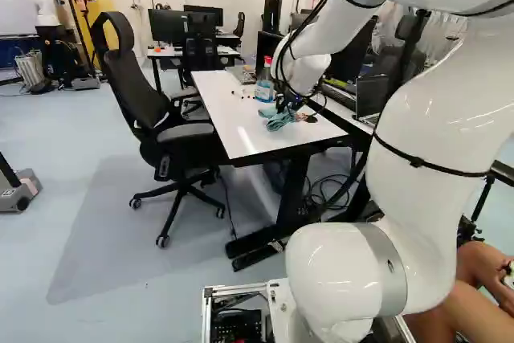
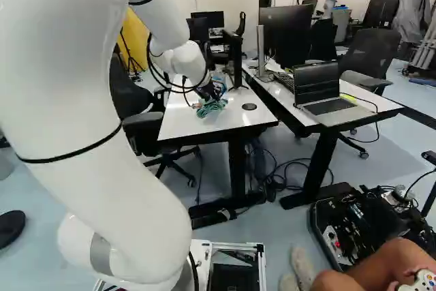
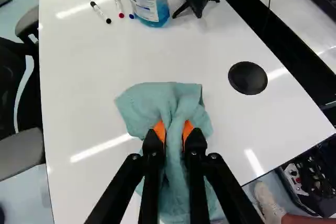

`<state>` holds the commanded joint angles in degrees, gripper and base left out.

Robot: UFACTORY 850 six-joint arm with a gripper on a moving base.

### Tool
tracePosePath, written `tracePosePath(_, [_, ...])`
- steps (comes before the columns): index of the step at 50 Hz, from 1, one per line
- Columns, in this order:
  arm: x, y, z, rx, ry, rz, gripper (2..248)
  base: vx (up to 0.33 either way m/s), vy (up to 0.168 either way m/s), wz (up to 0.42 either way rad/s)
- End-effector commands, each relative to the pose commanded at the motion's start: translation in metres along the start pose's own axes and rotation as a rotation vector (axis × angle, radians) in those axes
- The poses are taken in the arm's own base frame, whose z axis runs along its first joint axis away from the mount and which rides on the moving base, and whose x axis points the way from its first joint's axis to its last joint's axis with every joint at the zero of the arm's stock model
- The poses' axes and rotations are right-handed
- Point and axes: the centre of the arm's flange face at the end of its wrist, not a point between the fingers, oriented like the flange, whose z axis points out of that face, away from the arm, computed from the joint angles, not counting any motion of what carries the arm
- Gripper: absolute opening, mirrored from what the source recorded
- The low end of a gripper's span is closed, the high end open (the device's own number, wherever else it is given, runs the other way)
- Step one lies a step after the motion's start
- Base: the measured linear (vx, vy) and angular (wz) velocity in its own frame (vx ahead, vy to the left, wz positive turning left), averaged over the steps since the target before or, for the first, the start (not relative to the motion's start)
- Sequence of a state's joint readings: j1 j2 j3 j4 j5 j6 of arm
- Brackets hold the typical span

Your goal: Clean the table with the green towel

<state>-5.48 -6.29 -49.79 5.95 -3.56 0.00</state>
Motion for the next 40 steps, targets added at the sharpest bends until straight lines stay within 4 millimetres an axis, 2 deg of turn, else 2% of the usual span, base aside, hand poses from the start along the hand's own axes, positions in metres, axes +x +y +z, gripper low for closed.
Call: tracePosePath(40, [0.023,0.064,0.014,-0.080,0.015,0.096,55,0.000,0.000,0.000])
